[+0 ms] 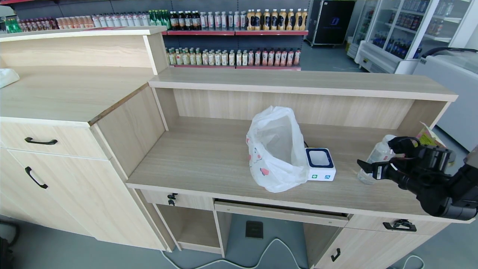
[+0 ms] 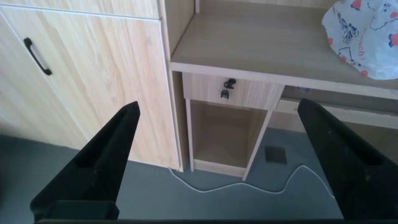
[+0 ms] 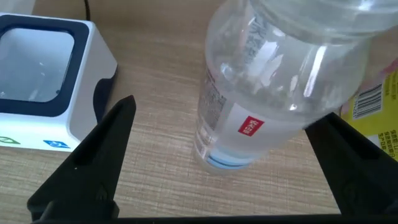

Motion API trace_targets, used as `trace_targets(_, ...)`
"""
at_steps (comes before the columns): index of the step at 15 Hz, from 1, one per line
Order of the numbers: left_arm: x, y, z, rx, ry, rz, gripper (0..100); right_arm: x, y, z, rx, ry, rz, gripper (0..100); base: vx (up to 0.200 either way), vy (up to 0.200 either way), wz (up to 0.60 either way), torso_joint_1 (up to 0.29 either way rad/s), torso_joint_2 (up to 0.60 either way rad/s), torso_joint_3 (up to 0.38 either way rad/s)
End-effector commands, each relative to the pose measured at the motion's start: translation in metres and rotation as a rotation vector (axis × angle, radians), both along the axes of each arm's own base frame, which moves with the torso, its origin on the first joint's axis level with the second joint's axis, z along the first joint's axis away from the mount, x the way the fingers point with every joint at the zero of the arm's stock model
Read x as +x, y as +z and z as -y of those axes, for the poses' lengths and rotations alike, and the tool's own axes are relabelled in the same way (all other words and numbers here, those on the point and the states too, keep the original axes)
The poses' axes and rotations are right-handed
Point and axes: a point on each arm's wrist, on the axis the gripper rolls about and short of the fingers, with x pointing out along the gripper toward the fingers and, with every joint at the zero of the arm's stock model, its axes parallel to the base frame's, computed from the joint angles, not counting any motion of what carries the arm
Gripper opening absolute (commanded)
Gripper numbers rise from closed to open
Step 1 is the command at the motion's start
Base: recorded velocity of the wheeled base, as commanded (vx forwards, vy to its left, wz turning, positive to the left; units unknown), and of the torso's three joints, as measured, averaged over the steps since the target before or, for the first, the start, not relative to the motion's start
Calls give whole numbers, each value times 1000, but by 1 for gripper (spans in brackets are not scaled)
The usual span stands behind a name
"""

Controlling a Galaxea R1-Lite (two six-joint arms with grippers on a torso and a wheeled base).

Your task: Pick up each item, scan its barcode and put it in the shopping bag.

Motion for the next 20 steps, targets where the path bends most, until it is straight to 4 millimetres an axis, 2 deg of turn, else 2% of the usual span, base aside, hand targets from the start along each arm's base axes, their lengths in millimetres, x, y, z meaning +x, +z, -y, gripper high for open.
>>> trace_targets(1,0,0,0,0,1,0,100,4,-12,-1,4,4,-25,100,0,0,0,0,0,0)
trace_targets(12,0,0,0,0,1,0,100,36,-17,4,4,40,42,100,0,0,0,0,0,0)
trace_targets(16,0,0,0,0,1,0,100,37,-24,3,15,87,32,100,0,0,0,0,0,0)
trace_targets(17,0,0,0,0,1,0,100,37,-25,1,18,100,29,0,0,0,0,0,0,0)
trace_targets(20,0,0,0,0,1,0,100,39,-18,0,14,106,51,0,0,0,0,0,0,0)
